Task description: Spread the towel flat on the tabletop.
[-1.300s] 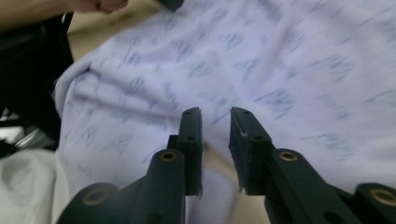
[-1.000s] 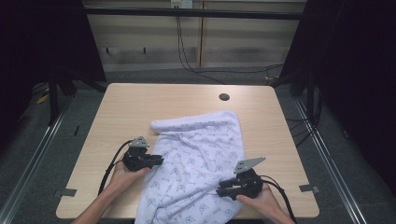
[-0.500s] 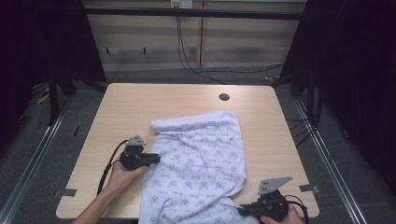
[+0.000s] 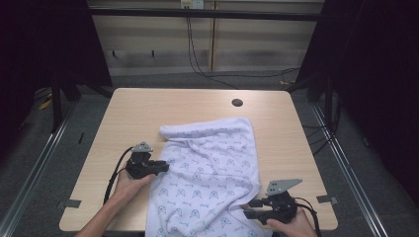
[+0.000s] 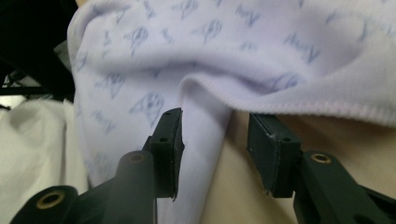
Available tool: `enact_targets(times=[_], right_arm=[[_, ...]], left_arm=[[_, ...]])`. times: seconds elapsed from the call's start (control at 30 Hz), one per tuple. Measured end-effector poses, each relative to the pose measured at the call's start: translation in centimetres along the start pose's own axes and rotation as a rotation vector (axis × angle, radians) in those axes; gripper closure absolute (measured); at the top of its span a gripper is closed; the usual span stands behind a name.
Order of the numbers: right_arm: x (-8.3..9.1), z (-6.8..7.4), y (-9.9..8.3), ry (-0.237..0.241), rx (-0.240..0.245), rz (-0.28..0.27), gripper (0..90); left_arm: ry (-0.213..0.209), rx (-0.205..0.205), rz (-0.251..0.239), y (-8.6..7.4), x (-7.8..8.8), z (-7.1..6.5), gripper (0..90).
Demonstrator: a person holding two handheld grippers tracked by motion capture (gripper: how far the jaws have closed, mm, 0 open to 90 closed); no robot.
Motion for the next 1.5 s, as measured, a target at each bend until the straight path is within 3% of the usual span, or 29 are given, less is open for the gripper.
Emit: enact_targets(times=[0.13, 0.2, 0.27, 0.3, 0.37, 0.43, 0.53, 0.57, 0.63, 0.67, 0.73, 0.87, 1.0, 1.1, 1.17, 1.2, 1.27, 1.3, 1.37, 1.43, 1.5], right_arm=[[0.0, 1.0, 2.5, 0.041, 0.031, -0.095, 64.1], [0.2, 1.3, 3.2, 0.029, 0.039, -0.123, 64.2], [0.1, 0.9, 3.4, -0.027, 0.065, -0.147, 64.3], [-0.1, 0.7, 3.3, -0.028, 0.052, -0.14, 64.1], [-1.0, 0.1, 2.3, -0.035, 0.039, -0.059, 62.1], [-1.9, -0.9, 1.3, -0.059, 0.027, -0.014, 60.3], [-2.8, -1.8, 0.6, -0.085, 0.044, 0.046, 59.2], [-2.9, -2.0, 0.8, -0.083, 0.044, 0.04, 63.0], [-2.9, -2.7, 0.8, -0.133, 0.054, 0.053, 81.8], [-2.8, -3.0, 0.8, -0.132, 0.055, 0.052, 87.0], [-2.3, -2.9, 0.5, -0.12, 0.028, 0.066, 88.7], [0.6, -2.4, -0.6, -0.089, -0.01, 0.05, 89.2], [3.6, -1.3, -2.4, -0.056, -0.04, 0.047, 89.3], [4.7, -0.9, -3.2, -0.058, -0.038, 0.053, 89.0], [5.0, -0.8, -3.4, -0.047, -0.045, 0.048, 85.2], [5.2, -1.0, -3.2, -0.05, -0.051, 0.024, 80.7], [5.3, -1.7, -2.4, -0.062, -0.058, -0.028, 73.2], [5.3, -1.9, -2.0, -0.061, -0.064, -0.046, 71.3], [4.9, -2.5, -1.3, -0.091, -0.05, -0.043, 68.5], [4.0, -2.7, -0.6, -0.084, -0.038, -0.027, 66.9], [3.2, -2.7, -0.4, -0.079, -0.028, -0.005, 67.1]], left_arm=[[-0.001, -0.014, 0.009, -0.1, 0.2, -0.1, 69.0], [-0.008, -0.007, 0.008, -0.1, 0.2, -0.1, 69.1], [-0.011, -0.001, 0.007, -0.1, 0.2, 0.0, 69.5], [-0.009, -0.002, 0.008, -0.1, 0.2, 0.0, 69.5], [-0.004, -0.004, 0.009, -0.1, 0.2, 0.0, 69.4], [-0.011, 0.002, 0.008, -0.1, 0.2, 0.0, 69.0], [-0.014, 0.0, 0.007, -0.1, 0.2, 0.1, 68.8], [-0.014, 0.002, 0.006, -0.1, 0.2, 0.1, 68.5], [-0.01, -0.001, 0.007, -0.1, 0.2, 0.0, 68.3], [-0.009, -0.003, 0.007, -0.1, 0.2, 0.0, 68.1], [-0.007, -0.004, 0.006, -0.1, 0.2, 0.0, 67.9], [-0.036, 0.001, 0.009, -0.3, 0.4, -0.4, 65.5], [-0.1, -0.014, 0.03, -0.7, 0.3, -2.0, 65.2], [-0.106, -0.076, 0.051, -1.0, 0.1, -3.5, 65.2], [-0.11, -0.104, 0.074, -1.4, 0.3, -4.3, 67.8], [-0.109, -0.118, 0.082, -1.7, 0.5, -4.4, 74.6], [-0.114, -0.116, 0.106, -2.3, 1.3, -4.6, 86.6], [-0.118, -0.11, 0.114, -2.6, 1.7, -4.6, 88.2], [-0.1, -0.092, 0.132, -3.2, 2.6, -4.4, 89.3], [-0.11, -0.085, 0.14, -3.8, 3.5, -4.4, 89.3], [-0.091, -0.068, 0.133, -4.2, 4.1, -4.2, 89.2]])
Point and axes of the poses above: each handheld gripper's, and its own axes: x roughly backward along the jaws, y roughly out of its top, z roughly to its left, the point moved 9 cm from there along -x, roughly forward along the jaws, and after that the axes turned 6 degrees about -z, right-handed, at the moved point
